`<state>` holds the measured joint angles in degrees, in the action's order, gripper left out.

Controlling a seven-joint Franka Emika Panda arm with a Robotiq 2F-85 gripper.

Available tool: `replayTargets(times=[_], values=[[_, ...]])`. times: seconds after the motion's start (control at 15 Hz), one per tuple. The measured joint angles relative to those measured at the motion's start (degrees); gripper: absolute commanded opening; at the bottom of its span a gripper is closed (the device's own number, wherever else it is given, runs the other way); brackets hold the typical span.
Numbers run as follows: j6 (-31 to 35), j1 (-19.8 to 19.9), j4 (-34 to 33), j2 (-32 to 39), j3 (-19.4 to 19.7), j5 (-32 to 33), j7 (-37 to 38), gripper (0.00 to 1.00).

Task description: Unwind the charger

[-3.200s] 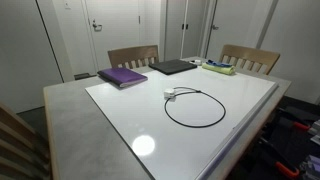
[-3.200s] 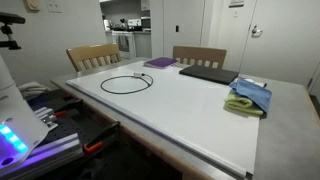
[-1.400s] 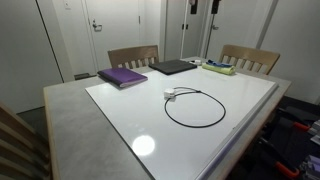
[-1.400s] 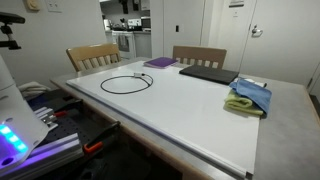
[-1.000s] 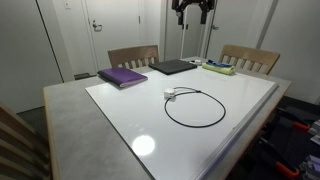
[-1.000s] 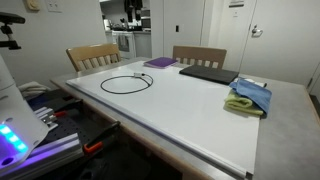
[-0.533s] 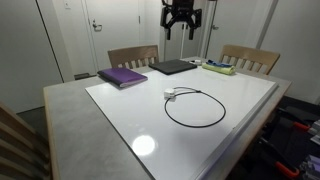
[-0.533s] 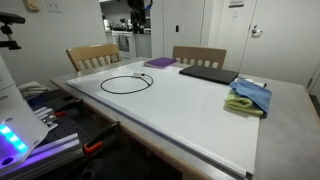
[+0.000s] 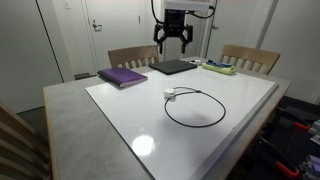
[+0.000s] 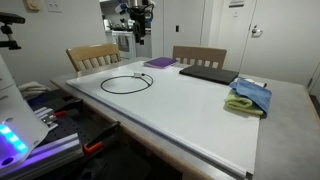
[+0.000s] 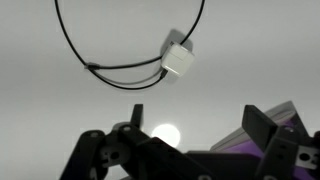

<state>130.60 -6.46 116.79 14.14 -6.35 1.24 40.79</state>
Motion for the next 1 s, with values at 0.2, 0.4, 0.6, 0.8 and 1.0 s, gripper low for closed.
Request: replayTargets(times=[0.2, 0.4, 0.6, 0.8, 1.0], values=[[1.59, -1.21, -0.5, 2.38, 0.78, 0.0, 3.58, 1.0], [3.6, -2.12, -0.71, 5.06, 1.62, 0.04, 5.26, 1.0], [4.96, -3.12, -1.15, 7.98, 2.78, 0.36, 6.33, 1.0], [5.14, -4.01, -1.73, 10.86, 3.92, 0.46, 6.64, 1.0], [5.17, -4.45, -2.28, 13.63, 4.74, 0.46, 6.64, 1.0]])
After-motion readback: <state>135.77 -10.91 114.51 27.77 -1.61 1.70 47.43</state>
